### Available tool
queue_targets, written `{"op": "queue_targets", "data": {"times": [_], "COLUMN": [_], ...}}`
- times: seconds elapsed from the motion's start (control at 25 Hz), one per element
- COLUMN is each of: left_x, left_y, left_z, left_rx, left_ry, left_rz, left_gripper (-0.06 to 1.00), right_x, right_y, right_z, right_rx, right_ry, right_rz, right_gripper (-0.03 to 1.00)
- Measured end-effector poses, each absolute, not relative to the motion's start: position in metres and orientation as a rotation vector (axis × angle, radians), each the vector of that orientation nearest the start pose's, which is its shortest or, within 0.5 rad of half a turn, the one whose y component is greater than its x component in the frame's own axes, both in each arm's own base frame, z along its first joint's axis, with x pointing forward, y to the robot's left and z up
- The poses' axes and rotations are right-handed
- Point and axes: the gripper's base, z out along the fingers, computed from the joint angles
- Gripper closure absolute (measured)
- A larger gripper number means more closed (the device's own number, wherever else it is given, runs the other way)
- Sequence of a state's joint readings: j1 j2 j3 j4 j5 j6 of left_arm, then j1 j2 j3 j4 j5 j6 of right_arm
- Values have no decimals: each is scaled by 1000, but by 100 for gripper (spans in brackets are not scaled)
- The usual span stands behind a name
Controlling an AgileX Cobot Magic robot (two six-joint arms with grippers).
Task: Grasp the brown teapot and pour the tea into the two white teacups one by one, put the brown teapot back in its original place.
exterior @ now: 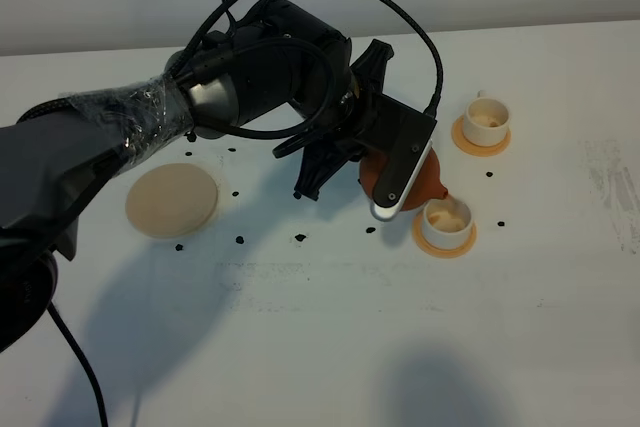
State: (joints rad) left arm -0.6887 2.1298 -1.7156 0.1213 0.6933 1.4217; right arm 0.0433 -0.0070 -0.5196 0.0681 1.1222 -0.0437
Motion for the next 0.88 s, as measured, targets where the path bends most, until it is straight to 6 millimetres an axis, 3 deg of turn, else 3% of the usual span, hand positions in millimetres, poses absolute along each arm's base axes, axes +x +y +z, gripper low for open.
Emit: {"op": "queue_targets", "data": {"times": [0.88], "left_x": [371], "left_y": [-299], "left_z": [206], "left_rx": [-3212], "left_ry": [-1498], "left_rz": [-651], "left_gripper": [83], "right_x": [-11], "right_y": [5], "right_z": [278], "right_rx": [-97], "right_ry": [2076], "right_rz": [82], "right_gripper": [50]}}
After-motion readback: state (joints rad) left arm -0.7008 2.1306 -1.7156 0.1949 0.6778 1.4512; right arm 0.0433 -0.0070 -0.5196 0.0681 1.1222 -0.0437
